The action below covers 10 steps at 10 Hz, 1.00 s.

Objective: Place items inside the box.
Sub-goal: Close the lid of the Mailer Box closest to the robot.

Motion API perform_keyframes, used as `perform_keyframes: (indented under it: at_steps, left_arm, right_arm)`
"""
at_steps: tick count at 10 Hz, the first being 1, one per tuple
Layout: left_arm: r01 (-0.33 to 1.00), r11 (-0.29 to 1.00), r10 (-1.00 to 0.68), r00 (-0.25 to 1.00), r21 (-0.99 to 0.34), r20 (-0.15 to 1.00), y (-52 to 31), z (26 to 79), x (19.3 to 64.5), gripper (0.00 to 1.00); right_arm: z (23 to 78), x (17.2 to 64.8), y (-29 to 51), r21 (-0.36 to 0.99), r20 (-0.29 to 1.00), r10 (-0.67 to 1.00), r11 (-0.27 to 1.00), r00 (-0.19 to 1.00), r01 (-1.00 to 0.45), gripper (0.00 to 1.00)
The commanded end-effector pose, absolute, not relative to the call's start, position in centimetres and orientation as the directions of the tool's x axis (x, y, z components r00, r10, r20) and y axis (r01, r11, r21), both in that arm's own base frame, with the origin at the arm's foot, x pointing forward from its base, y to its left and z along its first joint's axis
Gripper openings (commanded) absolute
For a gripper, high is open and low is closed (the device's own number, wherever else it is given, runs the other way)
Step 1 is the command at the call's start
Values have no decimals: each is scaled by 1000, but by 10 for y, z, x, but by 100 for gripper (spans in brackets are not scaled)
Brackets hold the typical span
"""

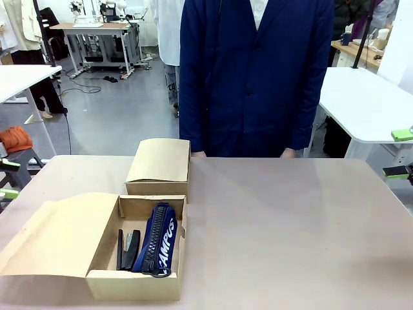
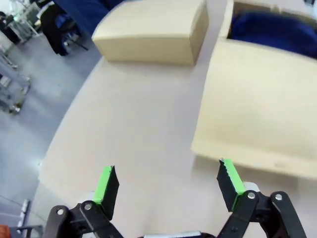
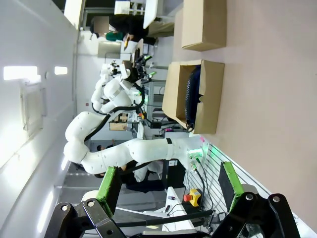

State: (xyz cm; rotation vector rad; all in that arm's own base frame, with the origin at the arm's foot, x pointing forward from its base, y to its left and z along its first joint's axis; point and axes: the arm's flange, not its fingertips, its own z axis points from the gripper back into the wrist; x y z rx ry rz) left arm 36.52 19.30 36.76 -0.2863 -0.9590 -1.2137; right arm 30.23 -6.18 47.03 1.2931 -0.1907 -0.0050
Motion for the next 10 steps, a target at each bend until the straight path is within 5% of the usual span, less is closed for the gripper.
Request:
perform_keyframes:
  at_steps: [1, 5, 10]
  left_arm:
    - [872, 361, -711, 28, 330, 703, 210, 353, 368, 100]
    - [927, 315, -741, 106, 203, 663, 190, 296, 391, 100]
    - [984, 180, -561, 110, -8, 820, 153, 290, 385, 100]
  right_arm:
    - [473, 302, -62, 960, 148, -115, 256, 982, -115, 100]
    - [473, 302, -62, 960, 148, -115, 256, 982, -115, 100]
    - [473, 302, -62, 960, 148, -115, 256, 982, -115, 100]
